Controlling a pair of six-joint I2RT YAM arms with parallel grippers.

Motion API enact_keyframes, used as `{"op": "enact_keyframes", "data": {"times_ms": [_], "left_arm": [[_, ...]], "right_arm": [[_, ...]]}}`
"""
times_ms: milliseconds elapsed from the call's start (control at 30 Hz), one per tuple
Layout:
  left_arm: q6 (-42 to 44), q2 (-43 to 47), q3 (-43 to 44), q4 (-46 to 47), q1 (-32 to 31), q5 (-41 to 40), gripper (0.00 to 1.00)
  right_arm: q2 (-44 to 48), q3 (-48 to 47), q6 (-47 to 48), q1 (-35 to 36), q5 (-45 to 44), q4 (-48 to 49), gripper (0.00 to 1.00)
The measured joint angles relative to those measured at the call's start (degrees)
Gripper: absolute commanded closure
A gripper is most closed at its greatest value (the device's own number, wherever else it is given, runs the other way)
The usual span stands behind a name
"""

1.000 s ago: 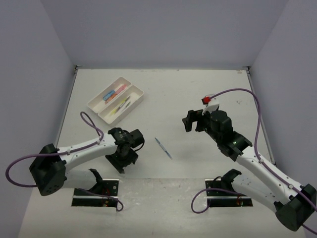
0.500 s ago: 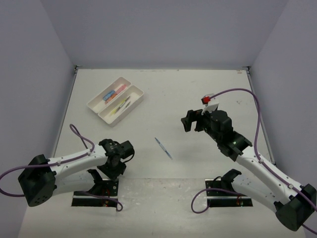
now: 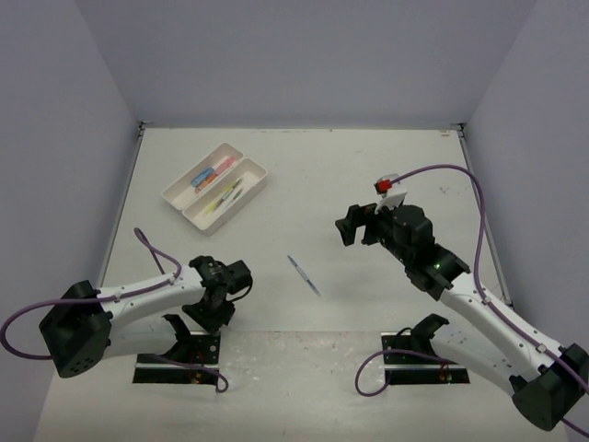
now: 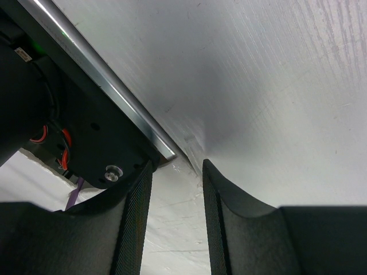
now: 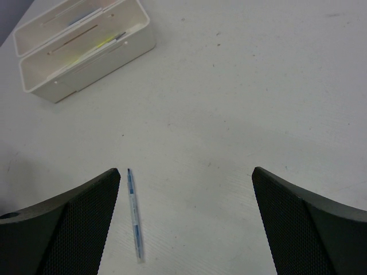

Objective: Sort the stationery into containers
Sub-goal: Move the pen cap to the center of the board.

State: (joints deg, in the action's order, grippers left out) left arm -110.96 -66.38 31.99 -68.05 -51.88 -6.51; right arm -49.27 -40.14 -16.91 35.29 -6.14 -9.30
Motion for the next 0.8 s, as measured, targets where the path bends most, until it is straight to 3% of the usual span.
{"op": "enact_keyframes", "data": {"times_ms": [600, 800], "left_arm": [[0.6, -5.6, 2.5, -0.2, 0.0, -0.8, 0.56], [0.4, -5.6, 3.4, 5.9, 0.0, -4.5, 0.56]], "right_arm": [[0.2, 0.0, 0.0, 0.0, 1.7, 0.3, 0.01], [0.2, 0.0, 0.0, 0.0, 2.6, 0.3, 0.01]]}}
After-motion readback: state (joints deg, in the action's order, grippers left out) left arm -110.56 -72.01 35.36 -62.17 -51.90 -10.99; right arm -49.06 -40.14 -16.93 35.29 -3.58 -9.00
